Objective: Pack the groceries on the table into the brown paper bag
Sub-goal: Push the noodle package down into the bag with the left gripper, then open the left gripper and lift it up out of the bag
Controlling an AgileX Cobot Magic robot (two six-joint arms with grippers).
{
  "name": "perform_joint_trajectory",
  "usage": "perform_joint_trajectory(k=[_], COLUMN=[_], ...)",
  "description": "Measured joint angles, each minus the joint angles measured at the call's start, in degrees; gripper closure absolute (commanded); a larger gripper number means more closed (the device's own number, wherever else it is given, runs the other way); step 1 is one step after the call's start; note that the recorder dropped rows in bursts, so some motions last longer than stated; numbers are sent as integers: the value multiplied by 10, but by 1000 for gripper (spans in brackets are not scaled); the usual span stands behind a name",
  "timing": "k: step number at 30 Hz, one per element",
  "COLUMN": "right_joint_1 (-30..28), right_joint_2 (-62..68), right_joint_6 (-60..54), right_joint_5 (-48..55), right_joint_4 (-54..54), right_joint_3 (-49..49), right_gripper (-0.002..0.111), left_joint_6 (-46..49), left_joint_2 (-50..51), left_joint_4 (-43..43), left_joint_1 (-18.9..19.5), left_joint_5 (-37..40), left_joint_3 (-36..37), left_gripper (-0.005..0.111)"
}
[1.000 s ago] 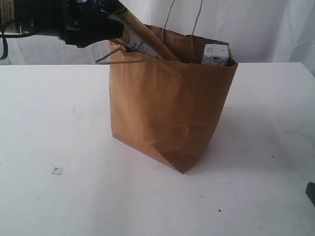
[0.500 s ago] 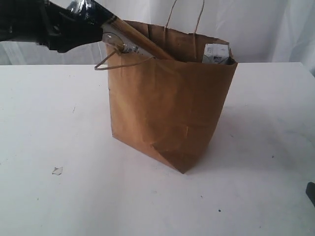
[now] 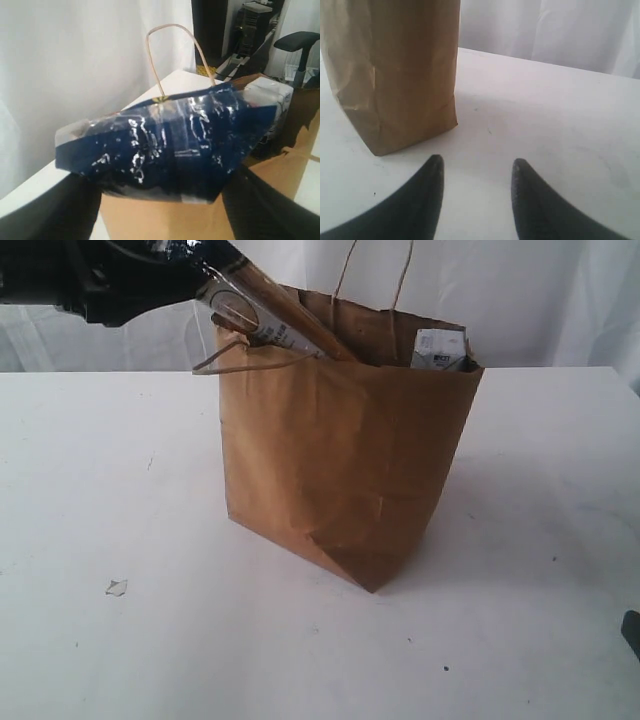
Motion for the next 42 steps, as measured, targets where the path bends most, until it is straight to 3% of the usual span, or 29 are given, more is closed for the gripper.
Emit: perform_joint_trajectory(k=[13, 23, 32, 42], right_joint_1=[0, 0, 0, 0], right_joint_2=[0, 0, 0, 0], right_joint_6=[0, 0, 0, 0], right_joint_5=[0, 0, 0, 0], right_joint_4=[0, 0, 0, 0], right_joint_3=[0, 0, 0, 0], right_gripper=[67, 67, 67, 67], left_joint_6=[-13, 1, 13, 13], left_joint_2=[-1, -28, -42, -65], left_joint_4=[8, 6, 1, 1], left_joint_1=[0, 16, 18, 18], left_joint_5=[28, 50, 31, 61], left_joint_3=[1, 55, 58, 59], left_gripper=[40, 40, 40, 40])
